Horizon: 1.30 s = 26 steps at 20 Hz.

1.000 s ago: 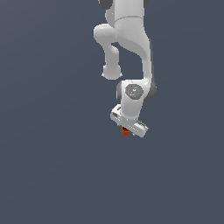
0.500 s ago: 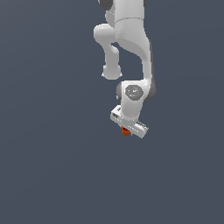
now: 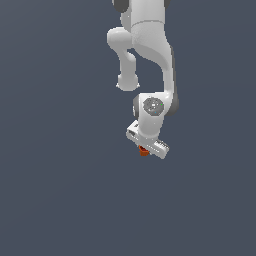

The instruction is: Pick up the object and move it to a goal position.

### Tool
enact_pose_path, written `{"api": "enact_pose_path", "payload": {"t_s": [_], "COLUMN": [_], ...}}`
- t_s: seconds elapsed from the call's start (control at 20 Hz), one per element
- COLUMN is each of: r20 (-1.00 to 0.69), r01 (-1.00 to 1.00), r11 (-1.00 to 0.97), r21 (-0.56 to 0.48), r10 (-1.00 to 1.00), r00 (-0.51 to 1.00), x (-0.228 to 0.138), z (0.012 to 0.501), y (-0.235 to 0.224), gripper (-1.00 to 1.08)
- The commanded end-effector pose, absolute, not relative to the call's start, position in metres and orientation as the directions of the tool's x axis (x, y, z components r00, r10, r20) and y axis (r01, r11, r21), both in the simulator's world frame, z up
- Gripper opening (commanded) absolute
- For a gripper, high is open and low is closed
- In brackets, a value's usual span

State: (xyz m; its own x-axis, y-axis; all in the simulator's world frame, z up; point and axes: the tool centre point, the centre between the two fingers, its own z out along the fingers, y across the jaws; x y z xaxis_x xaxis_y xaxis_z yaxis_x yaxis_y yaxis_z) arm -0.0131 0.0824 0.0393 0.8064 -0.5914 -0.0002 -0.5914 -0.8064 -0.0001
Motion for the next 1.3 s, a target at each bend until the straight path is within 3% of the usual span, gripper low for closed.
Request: {"api": "enact_pose_path", "payload": {"t_s": [0.0,1.25], "r20": [0.001,0.000], "r01": [-0.591,-0.591], "r11": [-0.806,-0.806], "r21": [-0.001,0.000], "r10": [-0.591,-0.591], "r00": [0.806,0.806], "x": [-0.007,0.108], "z": [0.041,0.063], "y": [0.083,0.091], "gripper": [-1.00,-1.00]}}
